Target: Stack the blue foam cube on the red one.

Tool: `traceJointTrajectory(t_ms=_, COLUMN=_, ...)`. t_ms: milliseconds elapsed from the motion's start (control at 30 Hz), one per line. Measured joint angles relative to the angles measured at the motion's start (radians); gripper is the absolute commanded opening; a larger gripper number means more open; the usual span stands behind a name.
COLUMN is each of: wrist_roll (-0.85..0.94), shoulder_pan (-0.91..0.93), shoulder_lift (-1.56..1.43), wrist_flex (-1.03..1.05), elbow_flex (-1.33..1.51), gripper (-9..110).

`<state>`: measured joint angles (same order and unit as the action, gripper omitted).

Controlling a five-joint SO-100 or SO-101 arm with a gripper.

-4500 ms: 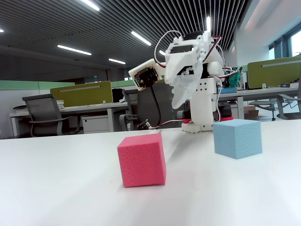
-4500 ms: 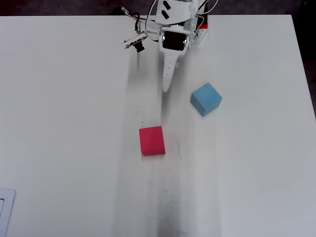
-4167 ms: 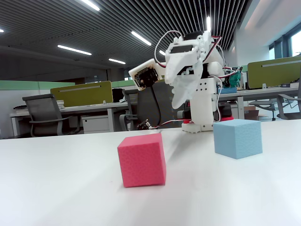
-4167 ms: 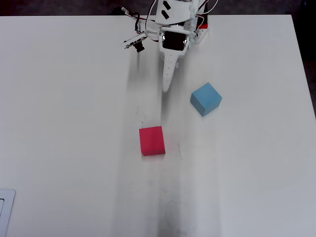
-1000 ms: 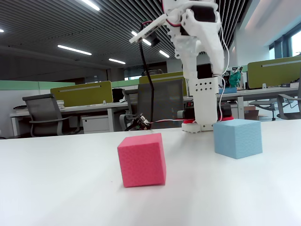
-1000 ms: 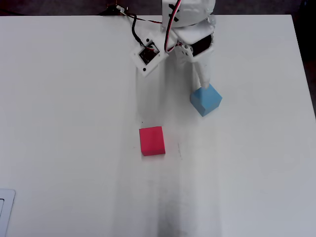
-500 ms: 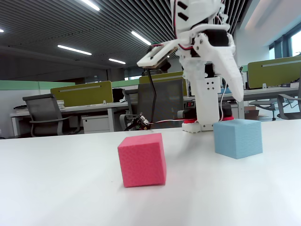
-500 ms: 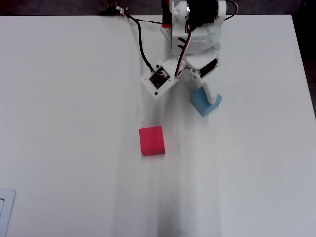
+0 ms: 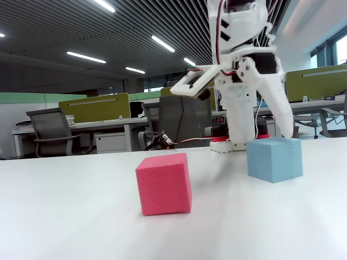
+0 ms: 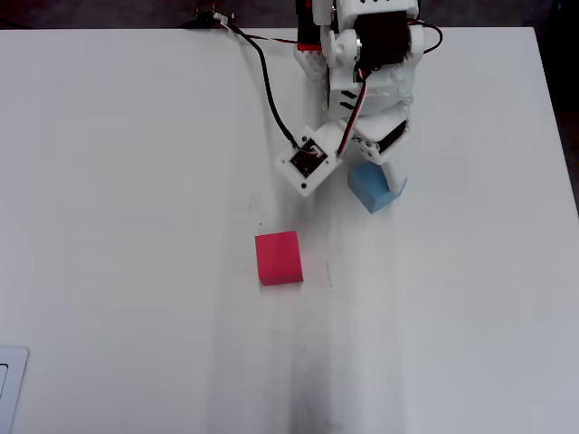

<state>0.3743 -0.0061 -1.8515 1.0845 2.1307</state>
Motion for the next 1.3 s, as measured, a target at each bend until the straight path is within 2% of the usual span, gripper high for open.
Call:
traceJointTrajectory(t_ms=700, wrist_roll=-0.124, shoulder_pan=-0.055, shoulder_lift=0.035, wrist_flex=-0.158, elbow_flex=0.058, gripper=22)
traceJointTrajectory(t_ms=1033, wrist_roll=-0.169, shoulder_pan=-0.054, shoulder_lift=0.034, wrist_flex=-0.153, elbow_flex=0.044, gripper=20)
traceJointTrajectory(t_ms=1300, wrist_roll=-0.258, shoulder_pan=-0.029, shoulder_lift=-0.002, wrist_flex=-0.092, elbow_flex=-0.086, gripper=19)
